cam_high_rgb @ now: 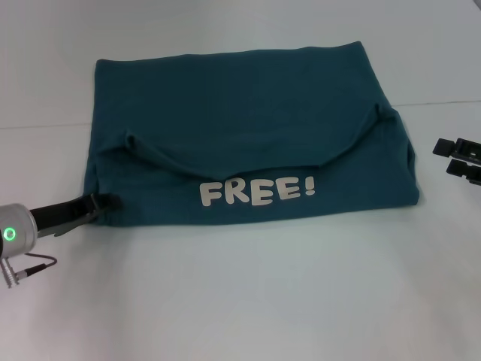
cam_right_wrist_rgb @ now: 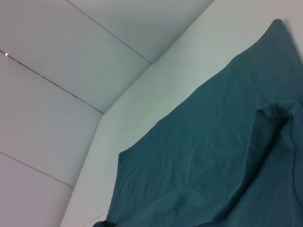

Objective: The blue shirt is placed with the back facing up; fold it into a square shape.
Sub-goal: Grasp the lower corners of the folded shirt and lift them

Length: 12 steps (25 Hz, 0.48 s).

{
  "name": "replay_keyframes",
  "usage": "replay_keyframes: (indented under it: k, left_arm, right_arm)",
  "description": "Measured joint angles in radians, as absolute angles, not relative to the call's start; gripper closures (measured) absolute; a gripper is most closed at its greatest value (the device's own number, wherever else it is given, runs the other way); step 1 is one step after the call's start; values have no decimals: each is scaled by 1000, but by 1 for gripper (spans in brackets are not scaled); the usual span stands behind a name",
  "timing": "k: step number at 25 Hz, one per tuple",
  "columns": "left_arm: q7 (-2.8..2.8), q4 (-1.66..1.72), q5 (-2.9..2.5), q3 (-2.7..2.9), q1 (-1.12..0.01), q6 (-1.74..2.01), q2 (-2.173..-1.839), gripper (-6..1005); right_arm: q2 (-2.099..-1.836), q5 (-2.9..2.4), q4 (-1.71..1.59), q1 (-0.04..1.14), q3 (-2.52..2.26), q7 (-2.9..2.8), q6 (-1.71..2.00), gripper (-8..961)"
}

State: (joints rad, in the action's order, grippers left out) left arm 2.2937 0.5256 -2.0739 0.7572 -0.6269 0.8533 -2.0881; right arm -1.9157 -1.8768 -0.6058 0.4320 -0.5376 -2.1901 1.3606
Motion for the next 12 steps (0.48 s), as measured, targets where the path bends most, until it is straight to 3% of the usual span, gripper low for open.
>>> replay_keyframes:
  k: [5,8,12]
  left_arm:
    - [2299,532,-2075,761,-624,856,-2088,580]
    - [2300,535,-2076,757,-621,866,-2085,802]
    - [2301,542,-2075,751,-621,907,-2075,929]
  right_arm:
    - [-1907,-1883,-607,441,-554,-2192,1364,162]
    - [-1895,-1929,-614,459,-566,-2217,1365,162]
    - [-1860,-2061,-619,515,-569,-2278,1365,163]
